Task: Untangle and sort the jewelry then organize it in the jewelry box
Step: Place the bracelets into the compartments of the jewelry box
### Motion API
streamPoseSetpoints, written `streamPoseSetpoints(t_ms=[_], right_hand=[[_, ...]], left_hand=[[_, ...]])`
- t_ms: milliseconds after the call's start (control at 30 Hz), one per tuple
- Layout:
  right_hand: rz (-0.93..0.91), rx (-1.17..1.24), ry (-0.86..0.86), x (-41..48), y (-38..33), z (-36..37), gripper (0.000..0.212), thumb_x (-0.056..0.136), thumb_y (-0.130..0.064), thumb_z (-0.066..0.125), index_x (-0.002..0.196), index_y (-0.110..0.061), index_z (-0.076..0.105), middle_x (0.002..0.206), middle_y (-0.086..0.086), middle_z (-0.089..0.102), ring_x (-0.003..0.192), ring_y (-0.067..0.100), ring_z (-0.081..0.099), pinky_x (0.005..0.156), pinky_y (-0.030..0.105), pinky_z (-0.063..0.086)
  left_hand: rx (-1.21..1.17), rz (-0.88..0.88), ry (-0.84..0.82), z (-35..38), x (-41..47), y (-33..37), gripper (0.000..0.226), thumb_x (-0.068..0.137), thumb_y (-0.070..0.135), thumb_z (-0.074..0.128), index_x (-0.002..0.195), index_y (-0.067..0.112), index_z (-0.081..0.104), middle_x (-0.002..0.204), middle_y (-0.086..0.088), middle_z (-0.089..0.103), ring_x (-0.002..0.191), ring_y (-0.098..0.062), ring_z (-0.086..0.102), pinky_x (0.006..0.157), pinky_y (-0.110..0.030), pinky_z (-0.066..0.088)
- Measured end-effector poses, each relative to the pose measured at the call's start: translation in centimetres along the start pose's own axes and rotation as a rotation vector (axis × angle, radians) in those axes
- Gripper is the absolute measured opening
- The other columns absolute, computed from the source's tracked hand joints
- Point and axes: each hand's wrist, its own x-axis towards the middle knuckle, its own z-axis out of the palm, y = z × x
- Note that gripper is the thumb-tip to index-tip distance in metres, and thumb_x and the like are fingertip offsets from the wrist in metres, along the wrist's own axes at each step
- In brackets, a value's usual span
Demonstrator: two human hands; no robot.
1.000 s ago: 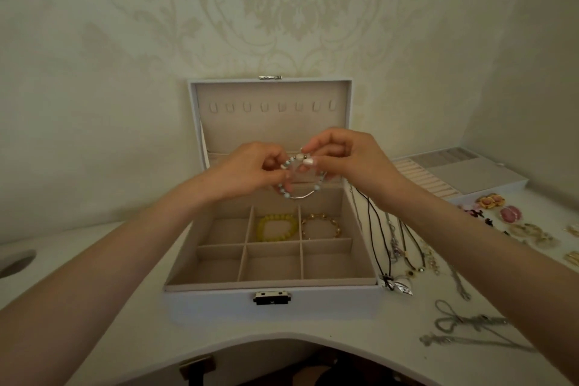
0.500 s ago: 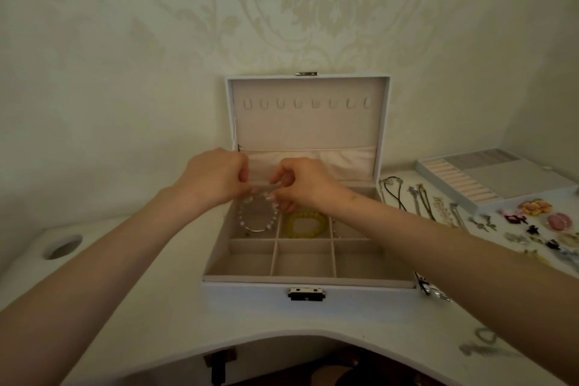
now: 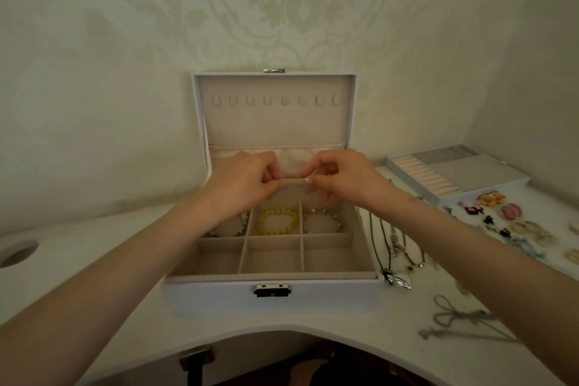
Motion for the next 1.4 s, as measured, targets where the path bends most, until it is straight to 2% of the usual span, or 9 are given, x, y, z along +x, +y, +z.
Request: streamPoseSetpoints(t_ms=[200,267,400,600,767,1000,1167,1333,1400], right_hand=[[0.002,-0.034,0.249,-4.8,3.3,-6.6,0.014,0.088,-0.007,0.063,0.082,-0.020,0.067,0.072,0.002,0.070,0.047,0.006,0.060,0.049,0.015,0.046],[0.025,-0.086,0.333,-6.4,4.7,-8.9,0.012,0.088,-0.008,0.063,0.084,-0.020,0.066,0.073,0.001,0.070,0.046,0.004,0.058,0.047,0.013,0.044],[0.136,-0.210,0.451,-9.4,7.8,-13.0,0.011,0.087,-0.009,0.063,0.091,-0.019,0.067,0.078,0.003,0.069,0.045,0.003,0.057,0.045,0.011,0.043],[0.306,-0.295,0.554,-13.2,11.8,-18.0,0.011,0.085,-0.012,0.067,0.091,-0.021,0.067,0.081,0.004,0.070,0.045,0.006,0.056,0.050,0.015,0.045],[0.392,-0.341,0.574,-16.3,14.3,-21.3,0.007,0.086,-0.013,0.068,0.092,-0.016,0.068,0.083,0.005,0.069,0.055,0.012,0.058,0.049,0.012,0.044],[0.599,-0.559,0.495,-19.5,18.2,-26.0,0.019,0.083,-0.003,0.063,0.086,-0.021,0.068,0.094,0.005,0.067,0.075,0.015,0.059,0.072,0.028,0.048],[0.720,-0.641,0.384,-21.8,19.2,-27.9,0.028,0.080,0.007,0.058,0.079,-0.019,0.069,0.088,0.007,0.067,0.074,0.022,0.065,0.071,0.030,0.053],[0.669,-0.649,0.271,-22.5,19.3,-28.0,0.032,0.079,0.003,0.060,0.089,-0.026,0.069,0.083,-0.001,0.063,0.079,0.018,0.061,0.076,0.034,0.052],[0.656,-0.689,0.213,-22.2,19.6,-27.5,0.026,0.081,-0.009,0.064,0.098,-0.028,0.069,0.083,-0.005,0.061,0.078,0.015,0.059,0.067,0.028,0.049]], left_hand=[[-0.210,0.199,0.126,3.0,1.3,6.0,0.018,0.091,0.022,0.056,0.108,0.020,0.049,0.089,0.012,0.057,0.064,-0.001,0.051,0.057,-0.021,0.038],[-0.237,0.319,0.088,4.0,2.2,8.8,0.019,0.092,0.020,0.053,0.111,0.021,0.048,0.096,0.012,0.059,0.065,0.000,0.052,0.059,-0.020,0.042],[-0.167,0.541,-0.030,6.3,4.4,15.0,0.024,0.093,0.018,0.050,0.117,0.017,0.047,0.112,0.006,0.057,0.074,-0.007,0.048,0.069,-0.031,0.045],[-0.217,0.561,-0.228,10.4,7.8,22.2,0.020,0.091,0.019,0.054,0.108,0.010,0.048,0.111,-0.006,0.055,0.096,-0.022,0.054,0.077,-0.037,0.045],[-0.242,0.584,-0.288,13.0,9.3,26.6,0.018,0.093,0.021,0.050,0.106,0.008,0.051,0.109,-0.008,0.057,0.096,-0.024,0.054,0.077,-0.036,0.044],[-0.258,0.613,-0.377,16.0,11.6,32.8,0.021,0.093,0.020,0.052,0.112,0.013,0.055,0.114,-0.004,0.058,0.101,-0.021,0.056,0.082,-0.033,0.047],[-0.237,0.573,-0.404,18.6,12.7,37.5,0.034,0.092,0.033,0.055,0.118,0.010,0.054,0.120,-0.009,0.055,0.110,-0.025,0.051,0.086,-0.034,0.045],[-0.102,0.513,-0.447,20.8,13.0,39.6,0.022,0.085,0.026,0.061,0.086,0.004,0.059,0.087,-0.013,0.058,0.096,-0.032,0.058,0.066,-0.033,0.045],[-0.116,0.491,-0.456,21.1,13.2,39.8,0.015,0.085,0.020,0.062,0.079,0.009,0.054,0.078,-0.007,0.056,0.099,-0.032,0.060,0.062,-0.030,0.042]])
